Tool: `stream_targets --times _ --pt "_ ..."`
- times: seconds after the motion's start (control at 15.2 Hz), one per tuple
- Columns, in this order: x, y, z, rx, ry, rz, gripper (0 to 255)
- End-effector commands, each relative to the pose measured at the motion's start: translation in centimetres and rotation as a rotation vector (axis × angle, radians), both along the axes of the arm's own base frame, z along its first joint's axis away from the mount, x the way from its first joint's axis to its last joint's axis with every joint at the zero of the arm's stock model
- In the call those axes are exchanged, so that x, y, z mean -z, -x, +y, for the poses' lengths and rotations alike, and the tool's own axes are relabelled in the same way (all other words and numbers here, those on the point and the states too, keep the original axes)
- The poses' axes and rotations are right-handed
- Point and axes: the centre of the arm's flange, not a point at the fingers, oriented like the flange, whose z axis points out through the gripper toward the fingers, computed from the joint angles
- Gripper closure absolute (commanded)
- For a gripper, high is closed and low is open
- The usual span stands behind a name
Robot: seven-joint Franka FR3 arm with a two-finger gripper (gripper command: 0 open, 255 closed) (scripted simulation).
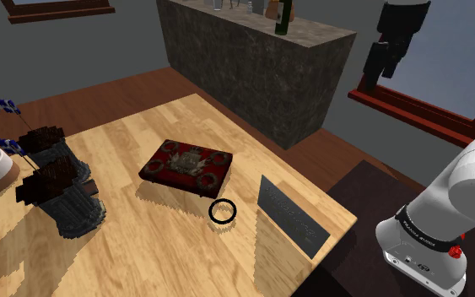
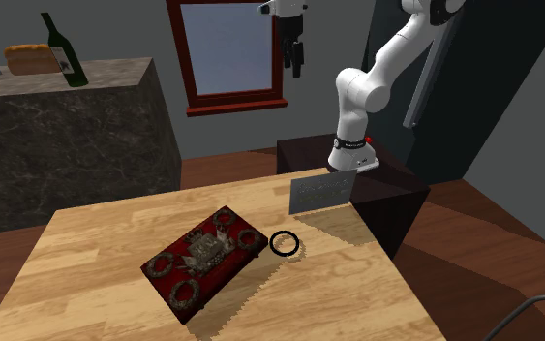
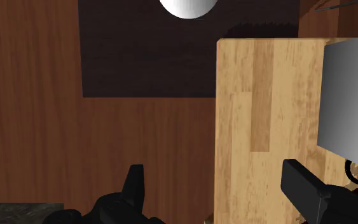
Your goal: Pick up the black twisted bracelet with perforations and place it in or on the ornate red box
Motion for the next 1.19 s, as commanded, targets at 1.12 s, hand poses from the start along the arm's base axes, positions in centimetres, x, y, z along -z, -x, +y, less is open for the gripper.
stream_targets --times 1.12 --pt "13.8 -3.8 17.9 0.093 0.061 -0.038 0"
